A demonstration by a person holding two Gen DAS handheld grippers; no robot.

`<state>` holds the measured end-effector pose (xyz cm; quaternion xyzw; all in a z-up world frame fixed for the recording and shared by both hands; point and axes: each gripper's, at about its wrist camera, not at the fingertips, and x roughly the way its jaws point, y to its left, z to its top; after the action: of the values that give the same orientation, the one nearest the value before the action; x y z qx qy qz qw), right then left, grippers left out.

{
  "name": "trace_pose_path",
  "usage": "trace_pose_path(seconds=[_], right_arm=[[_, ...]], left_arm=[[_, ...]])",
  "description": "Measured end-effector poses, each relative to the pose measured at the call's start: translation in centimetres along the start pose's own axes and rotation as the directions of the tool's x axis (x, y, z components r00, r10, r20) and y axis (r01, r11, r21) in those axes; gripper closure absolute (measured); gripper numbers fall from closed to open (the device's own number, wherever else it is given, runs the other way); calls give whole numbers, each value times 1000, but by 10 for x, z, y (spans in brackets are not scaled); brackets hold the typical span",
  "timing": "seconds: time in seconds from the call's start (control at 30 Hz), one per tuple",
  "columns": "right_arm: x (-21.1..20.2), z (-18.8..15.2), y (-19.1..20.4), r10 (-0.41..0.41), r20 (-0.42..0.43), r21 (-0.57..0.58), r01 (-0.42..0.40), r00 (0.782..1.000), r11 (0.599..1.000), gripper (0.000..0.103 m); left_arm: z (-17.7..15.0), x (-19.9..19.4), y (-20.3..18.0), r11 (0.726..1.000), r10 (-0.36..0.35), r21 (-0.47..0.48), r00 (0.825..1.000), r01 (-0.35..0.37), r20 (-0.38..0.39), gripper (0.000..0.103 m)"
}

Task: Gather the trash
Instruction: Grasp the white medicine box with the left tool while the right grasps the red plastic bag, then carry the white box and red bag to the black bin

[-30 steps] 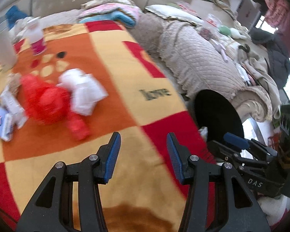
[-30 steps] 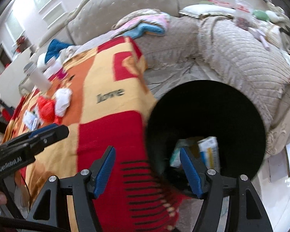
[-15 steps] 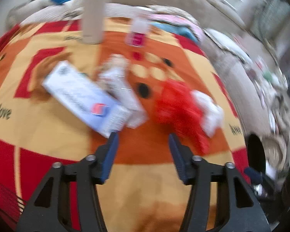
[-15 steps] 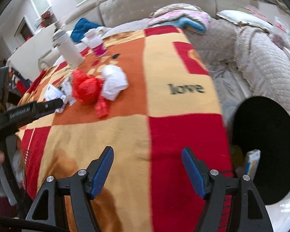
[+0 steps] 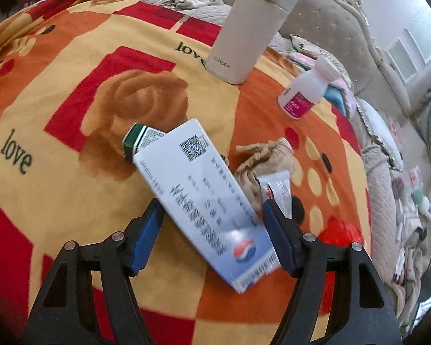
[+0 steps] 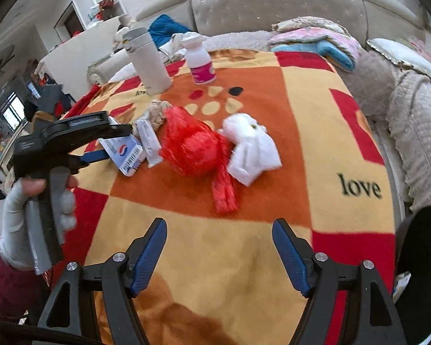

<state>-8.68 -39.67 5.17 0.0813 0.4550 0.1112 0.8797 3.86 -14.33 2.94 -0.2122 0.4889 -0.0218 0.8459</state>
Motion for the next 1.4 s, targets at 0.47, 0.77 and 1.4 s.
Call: trace_pose_path(seconds=[0.47, 0.77, 1.4], right_arm=[[42, 59, 37, 3, 71, -120, 5, 997, 993, 29], [62, 56, 41, -10, 15, -121, 12, 1000, 993, 66], [-21, -18, 47, 47, 60, -83, -42, 997, 996, 66]], left_arm=[[2, -19, 25, 992, -78, 90, 993, 86, -83, 58], [-26, -59, 37, 977, -110, 170, 988, 129, -112, 63], [-72, -55, 31, 958, -61, 271, 990, 93, -125, 86]])
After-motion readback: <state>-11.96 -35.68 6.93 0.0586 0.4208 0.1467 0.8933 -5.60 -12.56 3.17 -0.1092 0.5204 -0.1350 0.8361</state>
